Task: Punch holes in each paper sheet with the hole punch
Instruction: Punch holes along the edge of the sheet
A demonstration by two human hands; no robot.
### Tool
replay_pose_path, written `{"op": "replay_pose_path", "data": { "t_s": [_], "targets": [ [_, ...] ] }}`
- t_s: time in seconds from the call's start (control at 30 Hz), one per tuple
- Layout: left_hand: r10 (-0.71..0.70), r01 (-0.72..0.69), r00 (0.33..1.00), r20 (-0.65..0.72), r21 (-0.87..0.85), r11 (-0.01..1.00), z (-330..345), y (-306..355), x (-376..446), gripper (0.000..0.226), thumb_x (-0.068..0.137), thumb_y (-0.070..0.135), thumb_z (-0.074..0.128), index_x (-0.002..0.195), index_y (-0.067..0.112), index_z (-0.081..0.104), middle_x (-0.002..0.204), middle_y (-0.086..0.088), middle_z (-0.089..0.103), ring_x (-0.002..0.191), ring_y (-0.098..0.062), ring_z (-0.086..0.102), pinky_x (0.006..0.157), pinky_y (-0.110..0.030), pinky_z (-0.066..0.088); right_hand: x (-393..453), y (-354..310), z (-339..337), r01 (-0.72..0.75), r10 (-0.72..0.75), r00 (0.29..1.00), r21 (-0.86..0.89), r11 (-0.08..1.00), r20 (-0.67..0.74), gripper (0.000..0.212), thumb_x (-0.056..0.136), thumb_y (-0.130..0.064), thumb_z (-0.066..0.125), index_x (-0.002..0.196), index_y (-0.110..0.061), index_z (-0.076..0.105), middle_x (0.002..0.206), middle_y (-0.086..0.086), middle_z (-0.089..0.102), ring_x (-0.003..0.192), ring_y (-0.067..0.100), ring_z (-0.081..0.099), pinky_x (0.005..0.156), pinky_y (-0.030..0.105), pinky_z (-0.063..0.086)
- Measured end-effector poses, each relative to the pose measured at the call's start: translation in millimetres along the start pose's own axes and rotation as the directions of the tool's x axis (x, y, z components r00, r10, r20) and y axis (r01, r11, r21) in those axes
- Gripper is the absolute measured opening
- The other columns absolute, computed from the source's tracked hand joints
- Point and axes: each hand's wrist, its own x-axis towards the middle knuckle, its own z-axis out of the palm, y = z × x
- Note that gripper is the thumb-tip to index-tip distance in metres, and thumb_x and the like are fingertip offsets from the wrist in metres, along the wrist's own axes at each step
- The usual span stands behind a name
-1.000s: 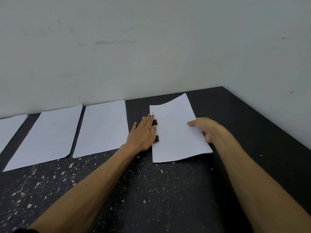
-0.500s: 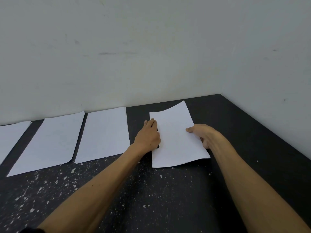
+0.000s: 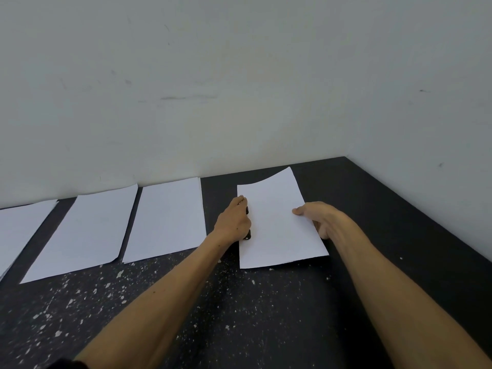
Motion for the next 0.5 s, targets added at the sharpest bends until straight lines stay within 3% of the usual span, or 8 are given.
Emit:
{"op": "replay_pose_path", "data": {
  "t_s": [0.17,0.3,0.4,0.5],
  "targets": [
    [0.028,-0.028,1.000,-0.008,-0.014,1.000,-1.6,2.6,-3.5,0.053,0.101,0.001,0.037,0.153,0.008,0.035,0.168,0.001,0.019,0.139,-0.025,0.044,0.107,-0.036,0.039,-5.7,6.8,-19.0,-0.002,0.002,1.000,0.001,1.000,-0.004,0.026,0.101,-0.015,0.065,0.124,-0.003,0.063,0.116,0.018,0.073,0.104,0.037,0.072,0.100,0.056,0.056],
    [0.040,-0.040,0.999,-0.009,-0.026,0.999,-2.8,3.0,-4.5,0.054,0.105,0.007,0.034,0.159,0.006,0.025,0.170,-0.003,0.013,0.152,-0.023,0.027,0.121,-0.036,0.028,-15.8,16.0,-36.9,0.001,-0.001,1.000,0.052,0.999,0.002,0.021,0.102,-0.016,0.064,0.121,-0.006,0.064,0.115,0.017,0.074,0.103,0.038,0.072,0.095,0.055,0.057],
    [0.043,-0.044,0.999,-0.008,-0.093,0.995,-5.5,2.6,-6.9,0.051,0.108,0.009,0.031,0.158,0.003,0.027,0.170,-0.005,0.014,0.154,-0.020,0.022,0.121,-0.028,0.020,-26.3,20.9,-45.4,0.028,-0.030,0.999,0.100,0.995,0.014,0.016,0.104,-0.016,0.062,0.117,-0.008,0.066,0.112,0.016,0.075,0.101,0.037,0.073,0.086,0.052,0.059],
    [0.050,-0.054,0.998,-0.028,-0.198,0.979,-8.6,2.3,-10.2,0.047,0.110,0.015,0.031,0.156,0.006,0.034,0.169,-0.005,0.018,0.156,-0.019,0.016,0.122,-0.026,0.011,-35.5,23.3,-51.5,0.065,-0.071,0.997,0.149,0.987,0.035,0.015,0.105,-0.016,0.060,0.117,-0.010,0.067,0.114,0.015,0.075,0.105,0.036,0.073,0.090,0.054,0.058]
  ]
}}
